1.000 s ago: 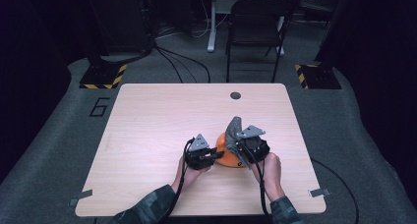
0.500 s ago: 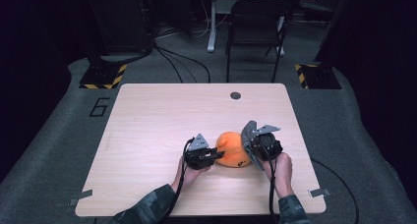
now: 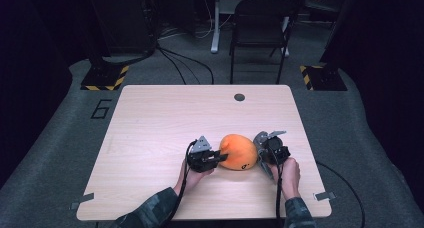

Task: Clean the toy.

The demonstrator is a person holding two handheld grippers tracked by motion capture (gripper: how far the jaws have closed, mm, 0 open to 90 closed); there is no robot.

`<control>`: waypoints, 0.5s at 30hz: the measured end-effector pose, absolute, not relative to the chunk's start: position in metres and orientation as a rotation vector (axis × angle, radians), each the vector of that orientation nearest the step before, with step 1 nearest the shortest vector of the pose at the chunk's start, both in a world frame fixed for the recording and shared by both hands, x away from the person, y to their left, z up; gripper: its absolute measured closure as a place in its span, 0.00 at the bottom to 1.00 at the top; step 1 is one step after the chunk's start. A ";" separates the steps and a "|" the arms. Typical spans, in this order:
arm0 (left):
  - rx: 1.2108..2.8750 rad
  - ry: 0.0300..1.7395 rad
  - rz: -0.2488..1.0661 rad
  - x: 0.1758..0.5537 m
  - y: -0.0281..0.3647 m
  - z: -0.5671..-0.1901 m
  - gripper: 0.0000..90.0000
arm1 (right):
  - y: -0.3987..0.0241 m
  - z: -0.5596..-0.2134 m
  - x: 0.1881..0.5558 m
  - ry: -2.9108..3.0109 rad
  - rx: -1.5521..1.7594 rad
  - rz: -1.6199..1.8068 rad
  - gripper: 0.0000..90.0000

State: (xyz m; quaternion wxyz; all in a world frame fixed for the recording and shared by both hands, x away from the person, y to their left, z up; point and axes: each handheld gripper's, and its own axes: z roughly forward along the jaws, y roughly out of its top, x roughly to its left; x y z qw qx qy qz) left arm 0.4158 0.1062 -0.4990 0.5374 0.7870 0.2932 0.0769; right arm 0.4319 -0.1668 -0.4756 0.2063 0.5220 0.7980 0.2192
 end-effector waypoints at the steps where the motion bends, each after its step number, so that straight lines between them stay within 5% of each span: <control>1: 1.874 0.698 0.183 0.416 0.106 -0.499 0.85 | -0.169 -0.472 0.431 2.215 1.457 0.621 0.85; 7: 1.880 0.686 0.189 0.417 0.106 -0.499 0.84 | -0.168 -0.429 0.417 2.134 1.393 0.775 0.85; 15: 1.878 0.687 0.190 0.416 0.107 -0.499 0.84 | -0.105 -0.396 0.391 2.209 1.102 0.904 0.84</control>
